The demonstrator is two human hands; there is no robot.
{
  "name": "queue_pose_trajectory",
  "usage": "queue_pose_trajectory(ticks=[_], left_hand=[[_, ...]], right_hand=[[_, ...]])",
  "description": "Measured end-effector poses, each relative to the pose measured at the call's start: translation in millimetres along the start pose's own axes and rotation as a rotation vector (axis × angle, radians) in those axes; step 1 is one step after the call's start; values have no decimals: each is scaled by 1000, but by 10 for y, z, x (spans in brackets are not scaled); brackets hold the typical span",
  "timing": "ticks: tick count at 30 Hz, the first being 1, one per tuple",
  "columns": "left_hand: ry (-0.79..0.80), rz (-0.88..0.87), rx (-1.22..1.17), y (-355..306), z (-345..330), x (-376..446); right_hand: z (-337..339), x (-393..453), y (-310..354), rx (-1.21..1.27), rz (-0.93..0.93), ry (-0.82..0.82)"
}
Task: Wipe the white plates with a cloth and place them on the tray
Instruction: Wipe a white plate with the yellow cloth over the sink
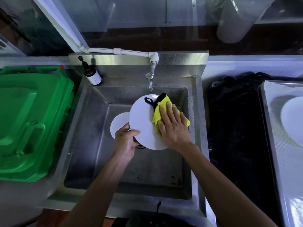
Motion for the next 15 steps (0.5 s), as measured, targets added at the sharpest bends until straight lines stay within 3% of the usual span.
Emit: queue_pose_trajectory(ticks=[15], left_hand=[[-71,3,-110,28,-159,-35]], right_hand=[[-176,-503,625,167,43,41]])
Point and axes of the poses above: each hand's wrist, its own x-axis towards the middle knuckle, its own z-axis out of the back of the hand, y = z × x, the point moved 6 cm from there along x, towards the middle knuckle, and after that the axes turned 1 degree about -z, right-handed, at the moved point
